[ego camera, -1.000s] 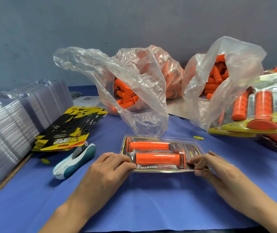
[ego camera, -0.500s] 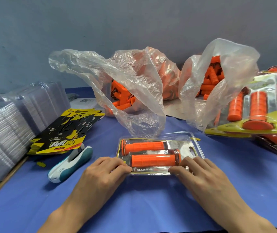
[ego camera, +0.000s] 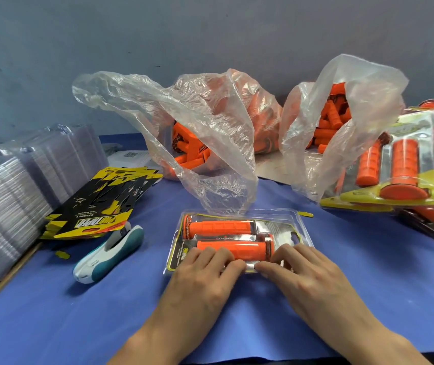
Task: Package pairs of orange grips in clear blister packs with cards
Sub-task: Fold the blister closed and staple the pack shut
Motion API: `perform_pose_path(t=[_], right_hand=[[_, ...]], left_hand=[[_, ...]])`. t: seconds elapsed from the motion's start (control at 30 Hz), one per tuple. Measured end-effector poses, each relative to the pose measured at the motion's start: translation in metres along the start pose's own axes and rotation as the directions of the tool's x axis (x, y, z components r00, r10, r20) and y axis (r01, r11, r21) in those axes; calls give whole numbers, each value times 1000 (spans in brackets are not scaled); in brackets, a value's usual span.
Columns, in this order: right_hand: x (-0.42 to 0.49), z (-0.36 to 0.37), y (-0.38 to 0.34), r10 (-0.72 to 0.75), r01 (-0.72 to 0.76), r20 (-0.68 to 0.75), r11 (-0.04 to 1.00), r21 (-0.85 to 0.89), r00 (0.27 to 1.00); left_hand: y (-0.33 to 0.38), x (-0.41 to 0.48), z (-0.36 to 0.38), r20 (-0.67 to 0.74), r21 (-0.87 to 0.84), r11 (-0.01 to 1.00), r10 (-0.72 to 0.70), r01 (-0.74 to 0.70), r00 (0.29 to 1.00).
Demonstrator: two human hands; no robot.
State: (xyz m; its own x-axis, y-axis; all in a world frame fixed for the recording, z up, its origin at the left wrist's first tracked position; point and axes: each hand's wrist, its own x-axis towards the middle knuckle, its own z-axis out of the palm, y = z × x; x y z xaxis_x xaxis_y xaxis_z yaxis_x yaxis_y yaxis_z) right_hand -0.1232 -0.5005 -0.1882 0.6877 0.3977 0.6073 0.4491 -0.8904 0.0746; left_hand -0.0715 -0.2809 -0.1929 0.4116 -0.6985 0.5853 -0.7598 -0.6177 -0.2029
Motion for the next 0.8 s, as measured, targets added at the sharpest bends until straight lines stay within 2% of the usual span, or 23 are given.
perform_pose_path(t=[0.13,0.43,0.67,0.77,0.8], right_hand=[[-2,-1,2,-14,14,37,1000,13,999],[-6,4,5,-15,15,-6,1000,20,1000],[-5,3,3,-39,39,-32,999,-7,999],[-5,4,2,-32,32,-21,999,-11,999],[-5,4,3,-21,21,-10,1000,-4,1000]], left_hand=[[-10,-6,-4,-1,4,1000,18,-18,1000],[-45,-24,-16,-85,1,1000,-13,13,996],[-71,-43,-25,-68,18,990,-138,140,988],[-78,-49,-31,-32,-40,985,-167,166,985],[-82,-51,-34,-35,-67,973,-223,220,974]])
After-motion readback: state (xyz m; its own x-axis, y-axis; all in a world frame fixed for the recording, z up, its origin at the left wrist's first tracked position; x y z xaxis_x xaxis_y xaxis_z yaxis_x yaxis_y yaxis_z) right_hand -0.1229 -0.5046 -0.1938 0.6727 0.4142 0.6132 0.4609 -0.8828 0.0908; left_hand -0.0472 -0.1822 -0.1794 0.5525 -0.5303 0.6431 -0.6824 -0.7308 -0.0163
